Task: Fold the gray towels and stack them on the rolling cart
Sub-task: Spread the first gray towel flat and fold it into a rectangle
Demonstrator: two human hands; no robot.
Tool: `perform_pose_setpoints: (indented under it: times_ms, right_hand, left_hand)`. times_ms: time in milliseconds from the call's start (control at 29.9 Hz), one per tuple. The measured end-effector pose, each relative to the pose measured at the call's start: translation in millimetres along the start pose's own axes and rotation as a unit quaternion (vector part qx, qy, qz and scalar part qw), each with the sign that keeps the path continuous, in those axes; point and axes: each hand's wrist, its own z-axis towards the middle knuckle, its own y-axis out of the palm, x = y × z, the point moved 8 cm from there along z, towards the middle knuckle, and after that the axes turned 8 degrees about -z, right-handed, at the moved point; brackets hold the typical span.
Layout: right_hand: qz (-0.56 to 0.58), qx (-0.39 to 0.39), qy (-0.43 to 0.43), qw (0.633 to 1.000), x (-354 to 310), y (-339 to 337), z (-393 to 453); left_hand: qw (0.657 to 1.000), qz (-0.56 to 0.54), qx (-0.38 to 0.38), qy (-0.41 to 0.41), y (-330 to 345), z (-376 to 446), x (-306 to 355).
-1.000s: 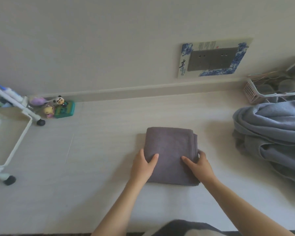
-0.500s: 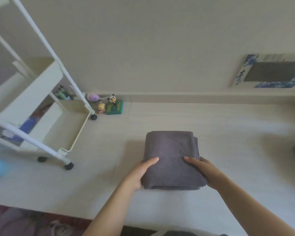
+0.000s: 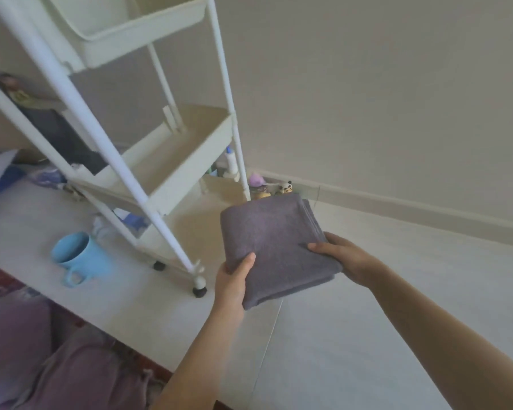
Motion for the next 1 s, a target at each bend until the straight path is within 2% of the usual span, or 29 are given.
perform_pose_setpoints:
  times_ms: [167, 268, 401, 502, 602, 702, 870, 1003]
  right_hand:
    - [-0.009, -0.035, 0.012, 0.999, -40, 5, 52]
    - [0.014, -0.020, -0.026, 0.999, -60, 12, 92]
    - [0.054, 0.038, -0.064, 0.996, -70, 25, 131]
    - [0.040, 0.031, -0.083, 0.995, -75, 42, 157]
    - [0.029, 0.052, -0.086, 0.994, -75, 52, 180]
    - [0.021, 0.069, -0.073, 0.995, -69, 60, 200]
    - [-0.101, 0.114, -0.098, 0.983, -65, 67, 215]
    - [-0.169, 0.150, -0.104, 0.969, -64, 71, 210]
  left_hand:
    - [0.992, -0.067, 0.093, 0.057, -13, 21, 29]
    - [0.983, -0.104, 0.129, 0.077, -14, 37, 40]
    - [0.969, -0.110, 0.195, 0.101, -21, 48, 50]
    - [0.950, -0.112, 0.267, 0.114, -37, 57, 54]
    - [0.940, -0.141, 0.280, 0.136, -39, 69, 67]
    - [0.935, -0.115, 0.301, 0.145, -43, 89, 76]
    - [0.922, -0.011, 0.356, 0.151, -45, 93, 78]
    - [0.909, 0.033, 0.379, 0.168, -46, 88, 82]
